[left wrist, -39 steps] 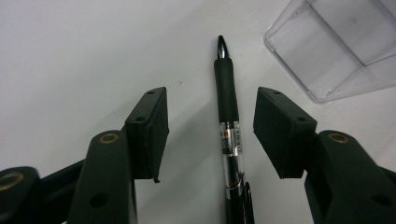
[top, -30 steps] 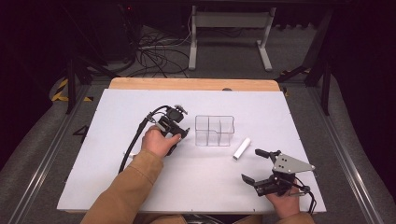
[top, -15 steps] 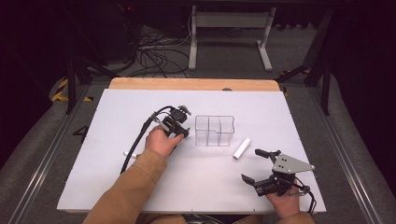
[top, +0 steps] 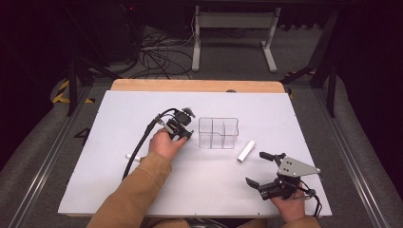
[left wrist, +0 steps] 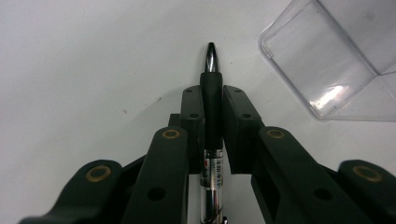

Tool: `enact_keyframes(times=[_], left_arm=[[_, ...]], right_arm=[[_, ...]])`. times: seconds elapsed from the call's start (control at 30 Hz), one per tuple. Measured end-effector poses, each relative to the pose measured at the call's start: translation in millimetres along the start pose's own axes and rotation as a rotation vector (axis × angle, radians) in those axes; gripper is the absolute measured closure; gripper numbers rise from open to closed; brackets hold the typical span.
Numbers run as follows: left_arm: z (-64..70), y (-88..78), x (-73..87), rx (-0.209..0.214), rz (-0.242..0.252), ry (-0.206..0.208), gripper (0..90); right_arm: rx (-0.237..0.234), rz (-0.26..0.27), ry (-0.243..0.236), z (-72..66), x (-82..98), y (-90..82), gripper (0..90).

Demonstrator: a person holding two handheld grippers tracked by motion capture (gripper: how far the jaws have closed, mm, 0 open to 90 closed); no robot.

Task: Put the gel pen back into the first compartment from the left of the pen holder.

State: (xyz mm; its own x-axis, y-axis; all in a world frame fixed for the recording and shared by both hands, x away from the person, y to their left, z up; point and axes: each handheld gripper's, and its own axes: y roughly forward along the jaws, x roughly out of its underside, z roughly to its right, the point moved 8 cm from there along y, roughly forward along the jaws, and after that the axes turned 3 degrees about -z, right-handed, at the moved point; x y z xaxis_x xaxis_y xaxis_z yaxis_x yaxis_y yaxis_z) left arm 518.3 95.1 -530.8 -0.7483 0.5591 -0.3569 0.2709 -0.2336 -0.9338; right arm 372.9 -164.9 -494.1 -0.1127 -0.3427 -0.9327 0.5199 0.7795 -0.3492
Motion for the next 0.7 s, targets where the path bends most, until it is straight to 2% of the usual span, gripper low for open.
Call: enact_keyframes(times=[0.1,0.2,0.23,0.33,0.37,0.43,0.5,0.7], left_arm=[[0.2,-0.9,0.2,0.013,0.001,-0.002,80.1],[0.0,-3.5,-0.4,0.001,0.009,0.005,80.2],[1.5,-4.3,-0.6,0.012,0.012,0.002,80.2],[1.3,-8.7,-1.5,0.006,0.031,0.008,80.3],[2.6,-10.6,-1.7,0.015,0.038,0.000,80.3],[2.4,-15.7,-2.5,0.013,0.057,0.004,80.4],[3.5,-22.3,-4.5,0.026,0.096,0.017,80.3],[5.0,-44.1,-6.5,0.012,0.182,0.031,80.4]], right_arm=[[0.000,-0.001,0.001,0.2,0.1,0.0,2.2],[0.000,-0.001,0.000,0.0,0.1,0.1,2.2],[0.000,-0.001,0.000,0.0,0.1,0.1,2.2],[0.000,0.000,0.001,0.0,0.0,-0.1,2.2],[0.000,0.000,0.000,0.0,0.0,-0.1,2.2],[-0.001,0.000,0.000,0.0,0.0,-0.1,2.2],[-0.001,0.000,0.000,-0.1,0.0,-0.1,2.2],[-0.001,0.003,0.001,0.1,-0.3,-0.3,2.2]])
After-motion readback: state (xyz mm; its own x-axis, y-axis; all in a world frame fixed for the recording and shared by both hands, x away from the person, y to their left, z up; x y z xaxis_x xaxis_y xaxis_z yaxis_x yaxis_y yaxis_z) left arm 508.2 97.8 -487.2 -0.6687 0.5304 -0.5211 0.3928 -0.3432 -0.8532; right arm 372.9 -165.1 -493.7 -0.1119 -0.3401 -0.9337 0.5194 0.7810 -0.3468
